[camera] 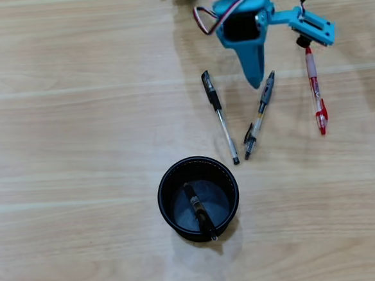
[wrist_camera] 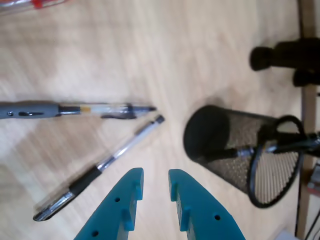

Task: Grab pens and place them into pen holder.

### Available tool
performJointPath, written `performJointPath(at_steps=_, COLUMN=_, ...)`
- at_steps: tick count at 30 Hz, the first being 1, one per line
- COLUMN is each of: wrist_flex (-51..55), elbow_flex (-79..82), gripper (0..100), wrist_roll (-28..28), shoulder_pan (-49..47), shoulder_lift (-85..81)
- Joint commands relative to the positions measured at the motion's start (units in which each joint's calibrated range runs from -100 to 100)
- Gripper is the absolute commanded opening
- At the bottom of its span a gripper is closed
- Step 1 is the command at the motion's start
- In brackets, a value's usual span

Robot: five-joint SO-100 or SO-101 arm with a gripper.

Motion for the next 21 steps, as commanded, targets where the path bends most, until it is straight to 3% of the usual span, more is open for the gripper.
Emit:
performJointPath(at_steps=1, wrist_flex=-2.66, elbow_flex=-0.16, gripper=7, wrist_roll=2.52, shoulder_pan=-4.72, shoulder_lift=3.26)
performJointPath(at_steps=7, wrist_flex=-15.13, elbow_flex=5.82, gripper=7, wrist_roll=4.14, shoulder_pan=-6.65, shoulder_lift=3.51)
performJointPath(at_steps=10, wrist_flex=-15.38, elbow_flex=9.71, gripper=7, wrist_roll=2.73, shoulder_pan=-3.1, shoulder_lift=2.08)
performJointPath(at_steps=16, wrist_flex=-8.94, elbow_flex=21.84, gripper=9, wrist_roll=-21.0, shoulder_pan=7.14, shoulder_lift=1.65)
performJointPath(at_steps=21, wrist_flex=-7.13, elbow_flex=25.19, gripper=23, wrist_roll=-28.32, shoulder_pan=6.49, shoulder_lift=3.77)
